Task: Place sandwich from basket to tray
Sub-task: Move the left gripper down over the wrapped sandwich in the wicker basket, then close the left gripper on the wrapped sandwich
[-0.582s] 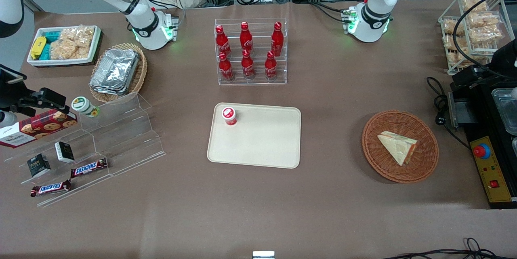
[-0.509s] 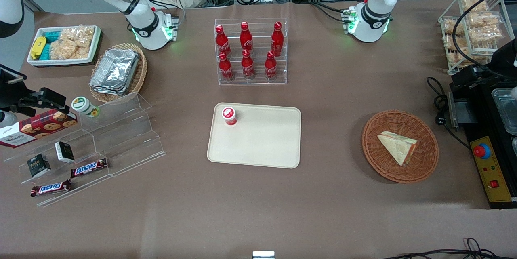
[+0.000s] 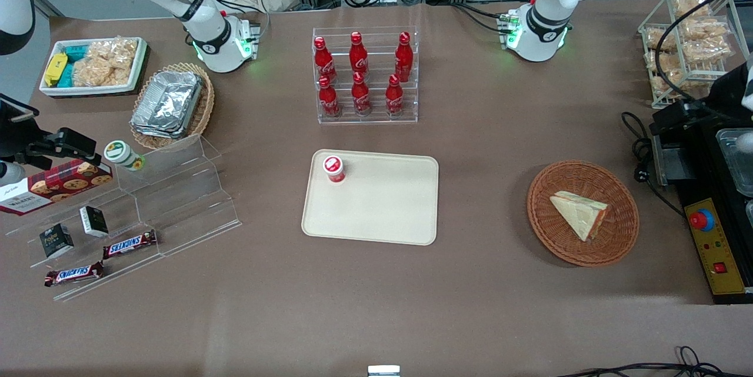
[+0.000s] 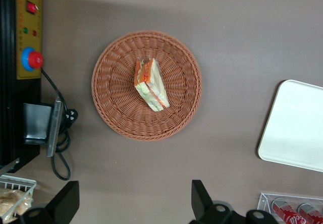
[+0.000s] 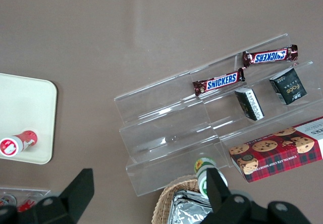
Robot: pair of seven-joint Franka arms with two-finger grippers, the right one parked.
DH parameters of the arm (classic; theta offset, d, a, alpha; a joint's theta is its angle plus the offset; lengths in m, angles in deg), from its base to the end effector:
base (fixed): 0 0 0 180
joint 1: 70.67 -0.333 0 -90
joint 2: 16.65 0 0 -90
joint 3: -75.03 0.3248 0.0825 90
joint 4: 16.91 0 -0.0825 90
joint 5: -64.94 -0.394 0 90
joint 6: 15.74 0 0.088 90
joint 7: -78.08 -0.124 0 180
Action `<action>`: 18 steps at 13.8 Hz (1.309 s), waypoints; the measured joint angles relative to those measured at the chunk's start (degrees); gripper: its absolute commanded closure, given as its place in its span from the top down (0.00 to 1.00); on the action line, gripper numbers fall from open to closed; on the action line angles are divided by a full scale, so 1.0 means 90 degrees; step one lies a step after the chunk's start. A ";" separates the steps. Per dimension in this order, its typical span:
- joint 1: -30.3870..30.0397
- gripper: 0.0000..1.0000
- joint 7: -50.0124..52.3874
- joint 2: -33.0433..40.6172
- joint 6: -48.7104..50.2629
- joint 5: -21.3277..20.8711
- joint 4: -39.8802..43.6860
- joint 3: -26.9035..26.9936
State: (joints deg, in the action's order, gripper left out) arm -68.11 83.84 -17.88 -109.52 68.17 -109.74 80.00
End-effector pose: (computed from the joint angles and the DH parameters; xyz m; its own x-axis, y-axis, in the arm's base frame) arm 0.5755 0.0171 0.5861 0.9893 0.1456 -0.0103 0.1460 -0.9878 0.0536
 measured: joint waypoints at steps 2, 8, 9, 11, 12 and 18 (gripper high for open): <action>-0.0005 1.00 0.0161 -0.0435 -0.0178 0.0103 -0.0010 0.0015; -0.0047 1.00 0.0575 -0.1816 -0.1342 0.0780 -0.0114 0.0050; -0.0105 1.00 0.0592 -0.1980 -0.1548 0.0870 -0.0164 0.0058; -0.0215 1.00 0.0592 -0.2248 -0.1982 0.0980 -0.0309 0.0063; -0.0243 1.00 0.0592 -0.2363 -0.2248 0.1003 -0.0430 0.0064; -0.0267 1.00 0.0594 -0.3073 -0.3367 0.1046 -0.0830 0.0064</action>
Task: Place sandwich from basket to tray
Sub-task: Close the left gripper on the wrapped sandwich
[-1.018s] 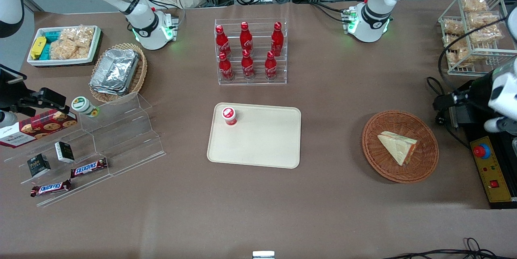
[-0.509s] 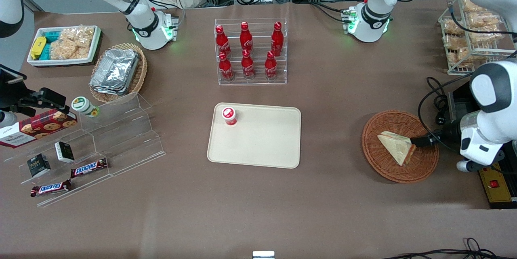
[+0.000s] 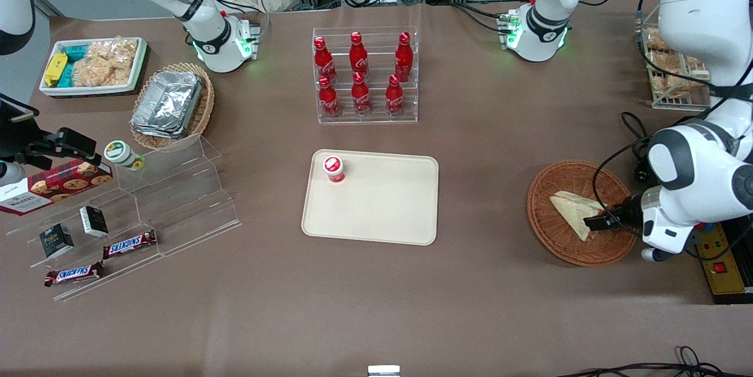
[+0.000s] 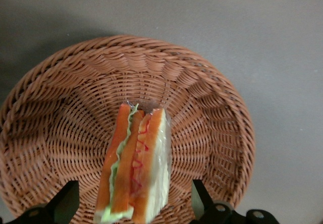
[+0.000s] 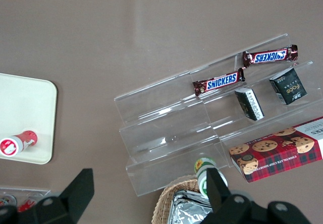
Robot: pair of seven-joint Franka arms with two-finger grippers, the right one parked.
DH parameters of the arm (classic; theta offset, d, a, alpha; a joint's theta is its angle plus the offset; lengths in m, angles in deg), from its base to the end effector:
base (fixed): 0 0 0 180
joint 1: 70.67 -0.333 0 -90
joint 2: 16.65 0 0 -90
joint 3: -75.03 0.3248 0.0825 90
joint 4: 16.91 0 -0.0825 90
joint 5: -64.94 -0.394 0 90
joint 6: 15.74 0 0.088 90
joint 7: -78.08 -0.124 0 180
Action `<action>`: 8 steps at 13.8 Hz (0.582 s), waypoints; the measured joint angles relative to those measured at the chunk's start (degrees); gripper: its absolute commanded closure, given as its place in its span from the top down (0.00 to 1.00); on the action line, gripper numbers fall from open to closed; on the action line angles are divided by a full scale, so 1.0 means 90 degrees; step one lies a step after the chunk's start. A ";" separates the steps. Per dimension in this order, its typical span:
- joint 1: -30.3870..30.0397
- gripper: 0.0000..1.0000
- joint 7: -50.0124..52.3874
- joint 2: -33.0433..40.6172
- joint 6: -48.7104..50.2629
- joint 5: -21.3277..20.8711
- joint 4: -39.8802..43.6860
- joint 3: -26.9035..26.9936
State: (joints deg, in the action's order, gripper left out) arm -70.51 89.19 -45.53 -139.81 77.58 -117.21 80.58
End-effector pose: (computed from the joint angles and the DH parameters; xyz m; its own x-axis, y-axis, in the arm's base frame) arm 0.6627 0.0461 0.2631 0.9136 0.3902 -0.1140 0.4016 -0.9099 0.1041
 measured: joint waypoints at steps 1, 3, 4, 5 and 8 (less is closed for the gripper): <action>-0.0010 1.00 0.0000 -0.0047 -0.0004 0.0000 -0.0002 0.0000; -0.0034 0.94 0.0005 -0.0103 -0.0007 0.0027 -0.0007 0.0000; -0.0054 0.84 0.0006 -0.0117 -0.0007 0.0120 -0.0011 0.0001; -0.0068 0.69 0.0006 -0.0126 -0.0007 0.0223 -0.0018 0.0001; -0.0074 0.37 0.0007 -0.0141 -0.0007 0.0344 -0.0050 0.0000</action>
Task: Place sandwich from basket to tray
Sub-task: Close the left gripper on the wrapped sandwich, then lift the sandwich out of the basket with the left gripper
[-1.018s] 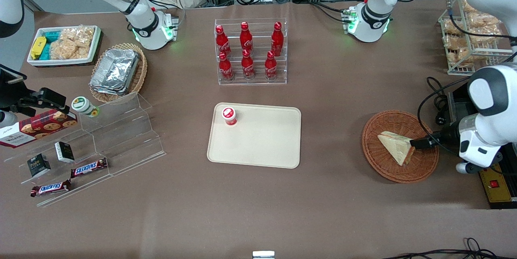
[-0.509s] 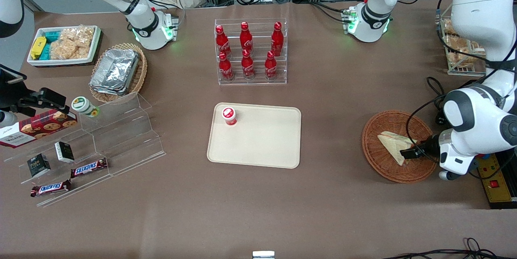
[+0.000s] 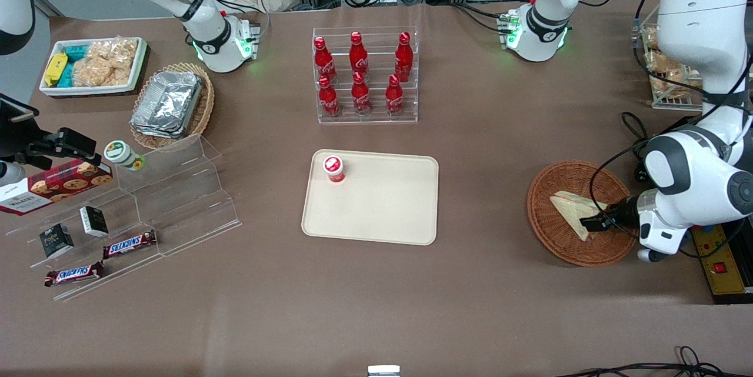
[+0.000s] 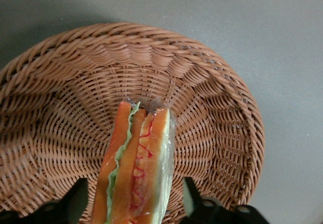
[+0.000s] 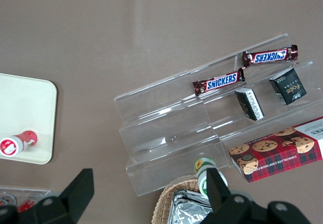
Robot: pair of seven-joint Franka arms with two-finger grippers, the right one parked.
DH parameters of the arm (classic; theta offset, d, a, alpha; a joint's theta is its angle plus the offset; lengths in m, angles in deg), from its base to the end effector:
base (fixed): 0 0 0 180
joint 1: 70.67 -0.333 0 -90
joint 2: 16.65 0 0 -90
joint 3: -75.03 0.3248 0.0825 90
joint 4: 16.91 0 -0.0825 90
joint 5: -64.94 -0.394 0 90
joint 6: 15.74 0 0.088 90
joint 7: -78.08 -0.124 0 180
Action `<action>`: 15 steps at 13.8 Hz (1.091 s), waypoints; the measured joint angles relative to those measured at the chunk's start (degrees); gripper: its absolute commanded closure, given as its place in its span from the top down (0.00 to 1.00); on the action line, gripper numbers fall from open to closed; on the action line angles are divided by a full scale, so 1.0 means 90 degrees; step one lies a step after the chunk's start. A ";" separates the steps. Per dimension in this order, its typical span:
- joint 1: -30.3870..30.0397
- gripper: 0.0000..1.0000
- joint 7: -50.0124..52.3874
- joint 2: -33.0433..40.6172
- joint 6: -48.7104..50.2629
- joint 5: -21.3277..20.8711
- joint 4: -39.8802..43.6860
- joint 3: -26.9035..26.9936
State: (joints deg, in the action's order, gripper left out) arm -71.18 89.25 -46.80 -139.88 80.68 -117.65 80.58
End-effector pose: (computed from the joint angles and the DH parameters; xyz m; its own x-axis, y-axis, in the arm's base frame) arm 0.6587 0.0510 0.2456 0.8909 0.4279 -0.1522 0.4474 -0.8846 0.1314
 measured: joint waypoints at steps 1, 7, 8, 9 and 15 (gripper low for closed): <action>0.0000 0.29 0.0001 -0.0001 0.0000 0.0005 -0.0006 0.0000; 0.0012 0.09 0.0119 0.0212 -0.0032 0.0020 0.0180 -0.0010; 0.0022 0.09 0.0120 0.0399 0.0082 0.0019 0.0284 -0.0020; 0.0037 0.08 0.0120 0.0644 0.0371 0.0014 0.0421 -0.0026; 0.0085 0.08 0.0143 0.2139 0.3447 -0.0708 0.1780 -0.0119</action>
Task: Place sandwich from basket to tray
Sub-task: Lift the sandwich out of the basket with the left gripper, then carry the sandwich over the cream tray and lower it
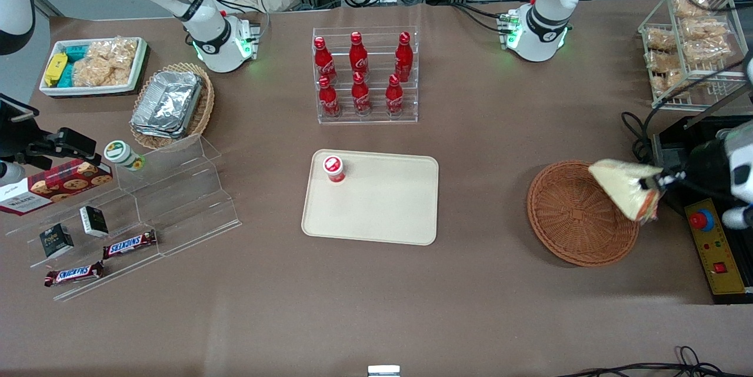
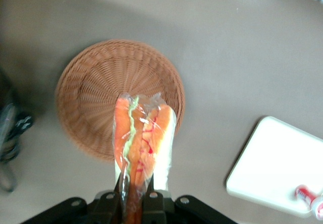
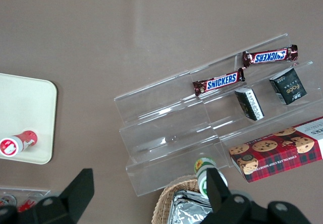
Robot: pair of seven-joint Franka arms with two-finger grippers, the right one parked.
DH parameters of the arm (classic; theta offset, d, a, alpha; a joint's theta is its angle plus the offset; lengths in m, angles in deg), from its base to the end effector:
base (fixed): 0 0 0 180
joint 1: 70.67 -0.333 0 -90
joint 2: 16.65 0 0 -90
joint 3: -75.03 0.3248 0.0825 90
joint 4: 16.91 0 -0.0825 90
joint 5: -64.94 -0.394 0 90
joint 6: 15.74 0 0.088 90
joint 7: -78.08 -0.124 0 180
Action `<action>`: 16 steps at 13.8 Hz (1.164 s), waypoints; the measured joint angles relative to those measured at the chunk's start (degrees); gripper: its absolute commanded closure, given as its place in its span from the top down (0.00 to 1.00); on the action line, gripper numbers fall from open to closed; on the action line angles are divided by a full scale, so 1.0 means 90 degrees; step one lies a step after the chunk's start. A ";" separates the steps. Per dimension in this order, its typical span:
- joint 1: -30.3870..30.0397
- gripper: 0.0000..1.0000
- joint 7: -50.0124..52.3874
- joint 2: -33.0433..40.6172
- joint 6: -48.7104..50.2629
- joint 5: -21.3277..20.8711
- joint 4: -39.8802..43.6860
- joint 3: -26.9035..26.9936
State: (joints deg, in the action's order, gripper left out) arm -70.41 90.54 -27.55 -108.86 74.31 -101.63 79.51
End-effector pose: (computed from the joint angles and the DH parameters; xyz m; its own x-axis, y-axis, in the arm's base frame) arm 0.6252 0.0225 0.5538 0.9534 0.2922 -0.0744 0.3000 -0.9444 0.1346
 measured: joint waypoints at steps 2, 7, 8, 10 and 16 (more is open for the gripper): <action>0.0101 0.08 0.0190 0.0346 0.0922 -0.0357 0.0460 -0.0291; 0.0926 0.09 0.2223 0.0587 0.1706 -0.0890 0.0909 -0.1617; 0.1115 0.08 0.2717 0.0512 0.1691 -0.0913 0.0900 -0.1878; 0.1519 0.08 0.3456 0.0166 0.1351 -0.0946 0.0859 -0.2191; 0.2403 0.09 0.4353 -0.1921 -0.1019 -0.1151 0.0743 -0.2231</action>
State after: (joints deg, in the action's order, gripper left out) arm -48.78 129.72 -44.84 -118.03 63.95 -94.94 59.43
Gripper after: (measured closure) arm 0.850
